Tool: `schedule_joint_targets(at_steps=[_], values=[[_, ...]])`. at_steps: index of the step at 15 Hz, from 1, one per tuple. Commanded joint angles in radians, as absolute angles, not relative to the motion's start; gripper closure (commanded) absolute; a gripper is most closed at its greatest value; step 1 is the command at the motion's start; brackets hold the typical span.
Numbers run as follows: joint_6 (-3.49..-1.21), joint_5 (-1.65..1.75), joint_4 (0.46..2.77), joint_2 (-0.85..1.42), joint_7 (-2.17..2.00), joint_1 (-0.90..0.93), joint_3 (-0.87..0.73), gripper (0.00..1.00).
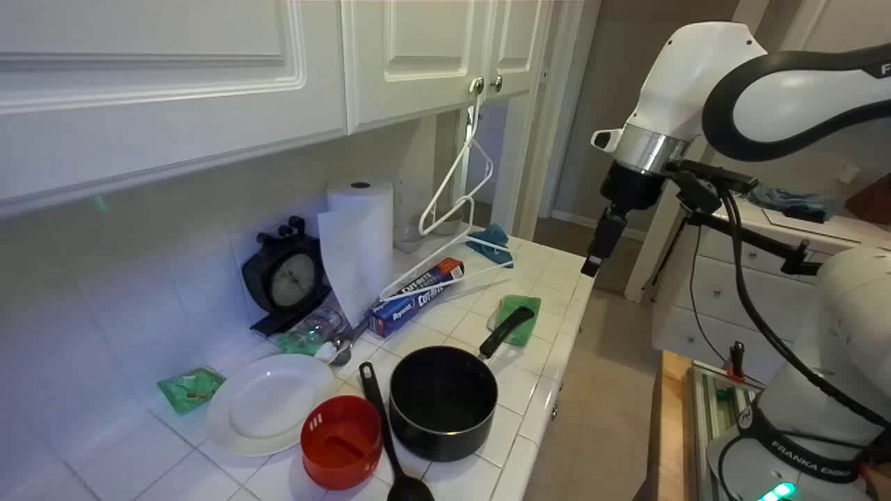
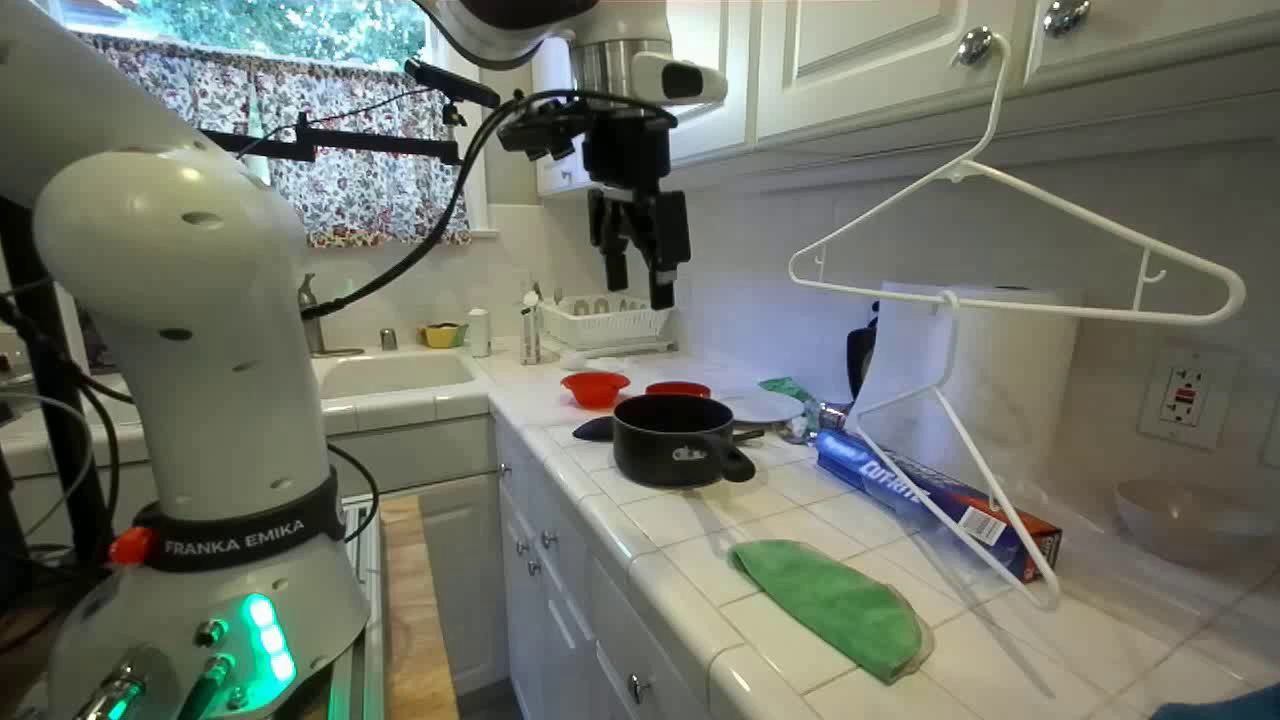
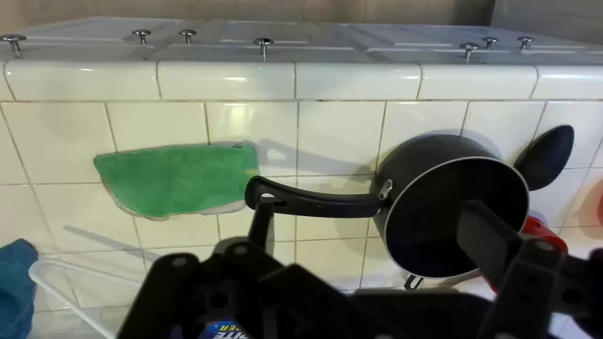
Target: Hang the green towel on the top hanger.
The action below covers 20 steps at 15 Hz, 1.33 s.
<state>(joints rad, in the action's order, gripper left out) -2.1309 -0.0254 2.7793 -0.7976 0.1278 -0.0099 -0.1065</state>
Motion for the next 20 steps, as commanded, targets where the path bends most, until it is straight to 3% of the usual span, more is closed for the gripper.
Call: schedule_joint_targets(at_steps=[1, 5, 13, 20], values=[[-2.128, -0.029, 2.777, -0.795, 0.131, -0.014, -0.103, 0.00], [-2.128, -0.029, 2.777, -0.790, 0.131, -0.014, -0.103, 0.00], [-2.425, -0.029, 2.678, -0.423, -0.195, -0.188, -0.070, 0.00], [-2.527, -0.032, 2.562, -0.151, -0.513, -0.223, -0.054, 0.00]])
